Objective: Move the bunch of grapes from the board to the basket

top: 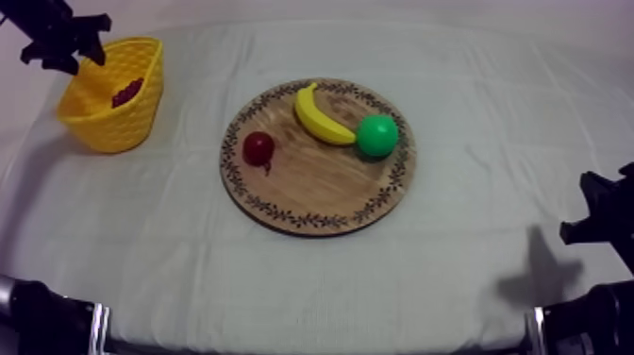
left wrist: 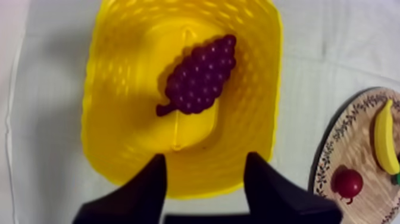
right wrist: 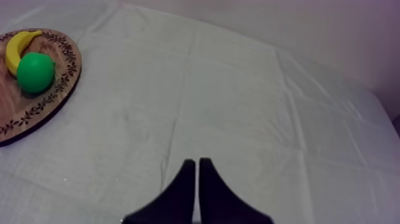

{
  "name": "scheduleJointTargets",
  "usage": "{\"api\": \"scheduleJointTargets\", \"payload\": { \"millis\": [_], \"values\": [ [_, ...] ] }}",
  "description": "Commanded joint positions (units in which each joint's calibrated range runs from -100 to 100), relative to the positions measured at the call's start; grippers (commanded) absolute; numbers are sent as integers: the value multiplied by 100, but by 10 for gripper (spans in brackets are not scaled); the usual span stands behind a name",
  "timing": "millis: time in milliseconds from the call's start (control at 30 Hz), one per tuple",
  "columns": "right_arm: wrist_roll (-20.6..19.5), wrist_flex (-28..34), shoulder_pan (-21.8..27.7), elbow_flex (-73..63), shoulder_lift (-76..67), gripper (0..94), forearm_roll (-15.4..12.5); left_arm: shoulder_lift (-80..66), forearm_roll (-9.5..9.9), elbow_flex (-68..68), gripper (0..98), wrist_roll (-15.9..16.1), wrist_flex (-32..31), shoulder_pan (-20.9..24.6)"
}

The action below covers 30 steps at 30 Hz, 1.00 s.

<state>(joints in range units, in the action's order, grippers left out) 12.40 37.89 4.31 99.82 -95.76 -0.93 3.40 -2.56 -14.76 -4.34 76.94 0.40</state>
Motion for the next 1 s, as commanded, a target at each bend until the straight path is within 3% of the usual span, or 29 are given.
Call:
{"api": "scheduleJointTargets", "payload": {
  "millis": [0, 233, 400, 567, 800, 900, 967],
  "values": [
    [3, 2, -2, -4, 0, 3, -2, -707, -30, -719, 395, 36, -179, 5],
    [3, 2, -2, -4, 0, 3, -2, -2219, -158, -2196, 257, 223, -788, -29],
    [3, 2, -2, -4, 0, 3, -2, -3279, -218, -3109, 195, 187, -1170, -94],
    [3, 2, -2, -4, 0, 3, -2, -4326, -245, -3799, 56, 306, -1385, -201],
    [5, 2, -2, -4, 0, 3, -2, -5646, -386, -4823, 5, 835, -2253, -352],
    [3, 2, -2, -4, 0, 3, -2, -6156, -356, -5338, 2, 1078, -2731, -397],
    [3, 2, -2, -4, 0, 3, -2, -6483, -173, -5699, 1, 1033, -2963, -427]
  ]
}}
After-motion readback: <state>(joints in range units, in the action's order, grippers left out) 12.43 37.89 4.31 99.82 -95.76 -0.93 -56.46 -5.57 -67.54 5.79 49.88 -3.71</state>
